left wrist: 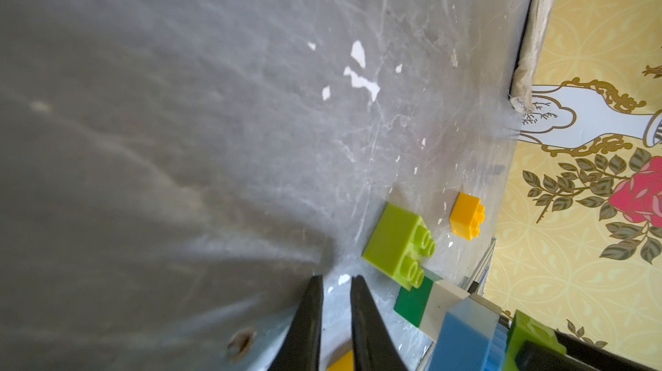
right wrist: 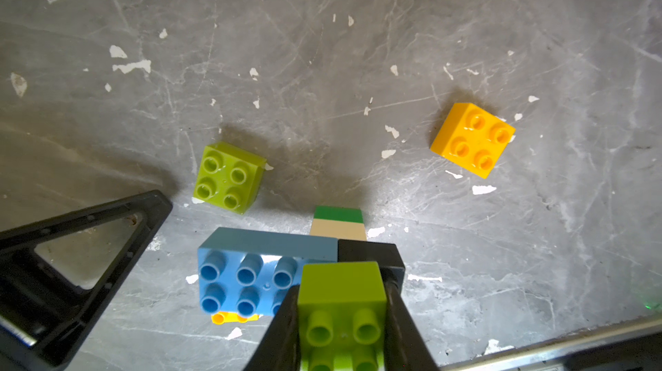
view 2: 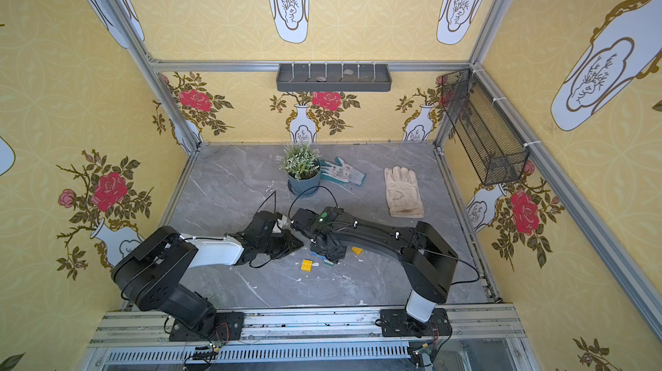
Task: Assemble the number 4 with lego
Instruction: Assemble the lego brick with the lego brick.
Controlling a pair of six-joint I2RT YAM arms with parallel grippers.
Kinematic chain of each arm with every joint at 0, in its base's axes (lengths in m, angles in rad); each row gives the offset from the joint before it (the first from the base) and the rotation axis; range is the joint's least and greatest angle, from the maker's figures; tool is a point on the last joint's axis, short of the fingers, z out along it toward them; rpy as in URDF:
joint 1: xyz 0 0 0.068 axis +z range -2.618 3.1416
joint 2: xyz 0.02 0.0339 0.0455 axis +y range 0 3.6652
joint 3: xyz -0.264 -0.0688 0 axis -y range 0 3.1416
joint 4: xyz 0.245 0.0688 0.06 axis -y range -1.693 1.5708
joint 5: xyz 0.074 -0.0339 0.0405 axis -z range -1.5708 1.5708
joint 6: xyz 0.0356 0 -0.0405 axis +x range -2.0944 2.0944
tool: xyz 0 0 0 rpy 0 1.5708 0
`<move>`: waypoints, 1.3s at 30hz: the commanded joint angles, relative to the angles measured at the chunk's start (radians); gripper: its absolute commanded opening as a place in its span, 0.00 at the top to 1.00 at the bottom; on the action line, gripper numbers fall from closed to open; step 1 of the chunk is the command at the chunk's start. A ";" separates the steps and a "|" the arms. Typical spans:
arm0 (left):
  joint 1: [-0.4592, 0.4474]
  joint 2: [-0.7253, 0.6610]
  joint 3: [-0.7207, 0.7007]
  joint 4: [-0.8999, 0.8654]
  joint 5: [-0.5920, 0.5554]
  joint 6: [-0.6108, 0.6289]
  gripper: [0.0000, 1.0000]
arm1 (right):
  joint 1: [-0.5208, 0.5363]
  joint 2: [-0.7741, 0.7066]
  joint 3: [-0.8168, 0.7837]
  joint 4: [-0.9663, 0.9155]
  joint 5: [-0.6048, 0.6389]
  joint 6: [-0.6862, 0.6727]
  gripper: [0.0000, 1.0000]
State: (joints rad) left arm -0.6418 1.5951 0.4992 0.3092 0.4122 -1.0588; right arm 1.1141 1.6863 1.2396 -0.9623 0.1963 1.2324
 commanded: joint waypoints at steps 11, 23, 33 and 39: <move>0.001 0.025 -0.005 -0.139 -0.046 0.002 0.81 | 0.000 -0.011 0.000 0.000 0.014 0.011 0.90; 0.002 0.030 -0.012 -0.126 -0.040 -0.001 0.81 | 0.009 -0.006 0.011 0.000 0.017 0.018 0.90; 0.004 0.032 -0.017 -0.119 -0.038 -0.003 0.81 | 0.012 0.016 0.005 0.005 0.001 0.019 0.90; 0.004 0.034 -0.018 -0.115 -0.036 -0.006 0.81 | 0.019 0.008 0.003 0.009 0.003 0.030 0.90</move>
State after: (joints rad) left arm -0.6388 1.6123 0.4946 0.3462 0.4274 -1.0706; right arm 1.1271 1.6958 1.2469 -0.9592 0.1963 1.2411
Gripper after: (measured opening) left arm 0.190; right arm 0.311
